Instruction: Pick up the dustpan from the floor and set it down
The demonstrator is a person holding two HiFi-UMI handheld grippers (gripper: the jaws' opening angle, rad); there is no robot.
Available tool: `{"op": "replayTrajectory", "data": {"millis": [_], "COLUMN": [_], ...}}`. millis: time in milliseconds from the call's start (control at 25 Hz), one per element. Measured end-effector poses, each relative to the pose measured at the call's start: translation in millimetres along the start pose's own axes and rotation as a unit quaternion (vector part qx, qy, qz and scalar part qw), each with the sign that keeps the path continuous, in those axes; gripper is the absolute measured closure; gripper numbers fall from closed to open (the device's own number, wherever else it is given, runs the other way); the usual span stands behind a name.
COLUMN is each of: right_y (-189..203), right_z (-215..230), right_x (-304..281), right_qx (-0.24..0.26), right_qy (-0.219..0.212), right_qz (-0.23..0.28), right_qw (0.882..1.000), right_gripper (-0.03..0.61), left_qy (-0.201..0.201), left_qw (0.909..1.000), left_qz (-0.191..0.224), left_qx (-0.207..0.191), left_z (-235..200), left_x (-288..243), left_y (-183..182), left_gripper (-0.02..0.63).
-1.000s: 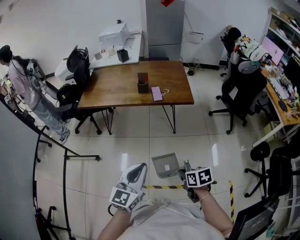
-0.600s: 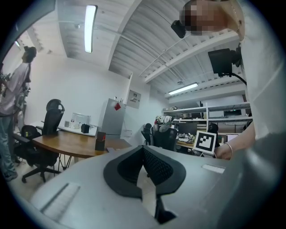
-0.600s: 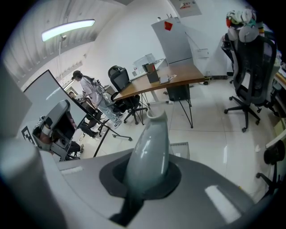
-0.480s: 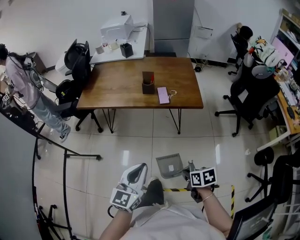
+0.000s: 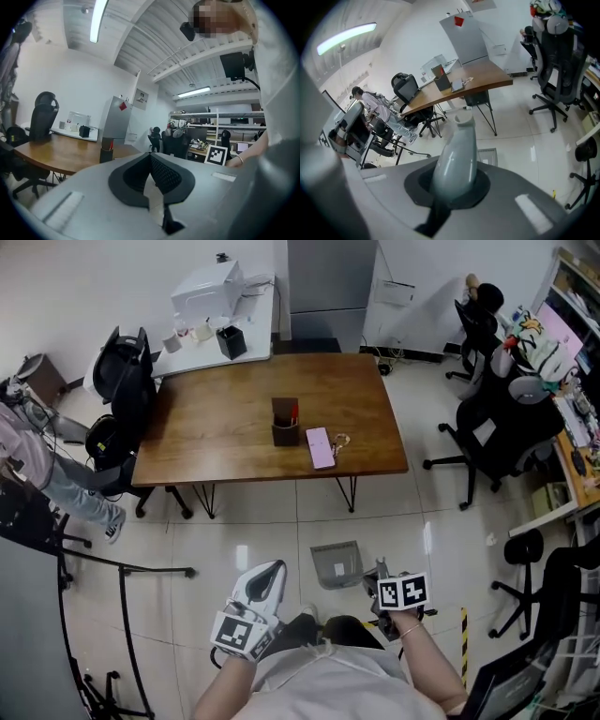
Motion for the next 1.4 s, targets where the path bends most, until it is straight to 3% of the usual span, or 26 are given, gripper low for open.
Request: {"op": "replayTrajectory", "data": {"millis": [440, 800, 880, 920, 960, 1000, 1160, 1320, 1400], "right_y": [-58, -40, -40, -40, -40, -40, -43, -48, -45], "right_z": [67, 106, 103, 101, 99, 98, 92, 62, 40], "right_x": [-111, -181, -188, -192, -194, -193, -164, -104, -69], "right_qx": [-0.021, -0.012, -0.010, -0.011, -0.004, 0.014, 0.071, 0.075, 0.090], "right_qy": [0.007, 0.027, 0.032, 0.030, 0.033, 0.046, 0.112, 0.091, 0.047], "right_qz": [0.014, 0.025, 0.001, -0.010, -0.016, -0.017, 0.013, 0.074, 0.116], "right_qw": [1.000, 0.999, 0.999, 0.999, 0.999, 0.999, 0.991, 0.990, 0.988], "right_gripper": [0.575, 0.562, 0.509, 0.397, 0.155, -0.006, -0.008, -0.006, 0.002], "left_qy": [-0.023, -0.030, -0.035, -0.037, -0.038, -0.038, -0.029, -0.019, -0.006], "left_qw": [0.9989, 0.9972, 0.9966, 0.9963, 0.9960, 0.9960, 0.9966, 0.9961, 0.9963], "left_qz": [-0.037, -0.066, -0.071, -0.073, -0.075, -0.076, -0.072, -0.078, -0.079], "left_qx": [0.015, 0.019, 0.024, 0.027, 0.029, 0.029, 0.029, 0.036, 0.033], "left_z": [-34, -53, -55, -54, -52, -50, -40, -30, -25], "left_x": [-47, -58, -59, -59, -58, -57, -50, -34, -24], "left_y": [48, 102, 103, 103, 101, 97, 74, 49, 40], "left_gripper": [0.598, 0.598, 0.598, 0.598, 0.598, 0.598, 0.598, 0.598, 0.598]}}
Point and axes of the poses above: the fingertips, and each gripper's own axes: x backward along the fingers, z to its right, y out of its underside, the point moved 9 cm from there along x, backward along the fingers
